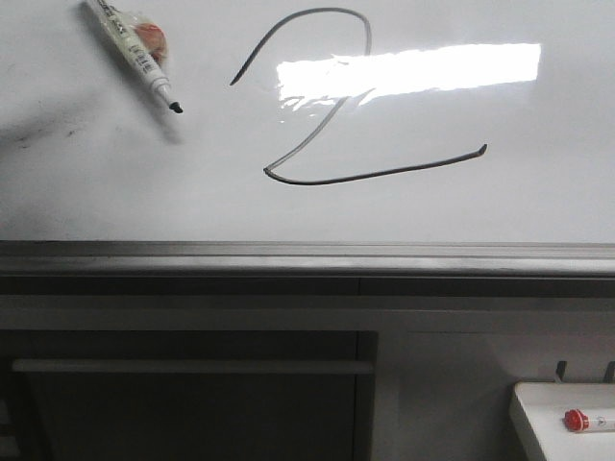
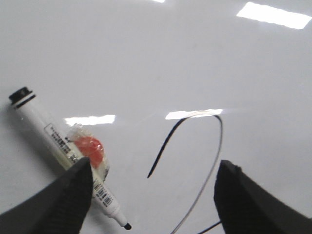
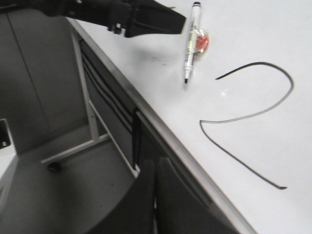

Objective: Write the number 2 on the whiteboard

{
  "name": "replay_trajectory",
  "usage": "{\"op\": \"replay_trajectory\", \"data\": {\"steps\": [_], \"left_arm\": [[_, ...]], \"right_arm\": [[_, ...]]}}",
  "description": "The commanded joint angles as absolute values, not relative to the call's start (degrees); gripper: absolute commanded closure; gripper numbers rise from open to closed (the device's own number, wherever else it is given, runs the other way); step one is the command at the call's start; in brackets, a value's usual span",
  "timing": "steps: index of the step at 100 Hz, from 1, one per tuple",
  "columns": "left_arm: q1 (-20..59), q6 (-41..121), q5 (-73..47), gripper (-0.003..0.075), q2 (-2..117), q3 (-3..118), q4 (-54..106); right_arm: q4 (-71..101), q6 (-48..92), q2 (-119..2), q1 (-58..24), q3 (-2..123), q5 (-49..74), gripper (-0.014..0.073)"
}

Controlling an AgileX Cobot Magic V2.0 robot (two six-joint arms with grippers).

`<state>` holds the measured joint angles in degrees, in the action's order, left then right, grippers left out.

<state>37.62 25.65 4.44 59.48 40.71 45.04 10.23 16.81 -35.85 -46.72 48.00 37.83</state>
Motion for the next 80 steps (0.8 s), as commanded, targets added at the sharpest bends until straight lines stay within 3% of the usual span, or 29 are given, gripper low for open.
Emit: {"op": "replay_trajectory", "data": {"steps": [1,32,55,64,74,80], "left_arm": [[37.6,25.5,3.7,0.0303,54.3,42.0,40.5],[37.6,25.5,-2.4,0.0438,35.9,32.9,28.2],[34.6,25.5,-4.6,0.0510,22.7,24.6,24.6],[31.0,25.5,-6.0,0.0582,18.9,22.9,24.6],[27.1,25.5,-10.0,0.0738,16.2,22.5,24.0],[25.1,25.5,-12.1,0.0741,15.1,22.5,23.9]], "right_arm": [[6.5,16.9,-34.8,-46.3,47.7,30.4,0.0664],[1.6,16.9,-26.2,-44.5,31.5,10.1,0.0664],[1.9,16.8,-20.6,-37.2,19.6,4.5,0.0664],[2.3,16.8,-19.8,-35.9,17.3,4.9,0.0664],[2.7,16.8,-19.8,-35.9,16.1,5.5,0.0664],[2.7,16.8,-19.8,-35.9,16.1,5.8,0.0664]]}}
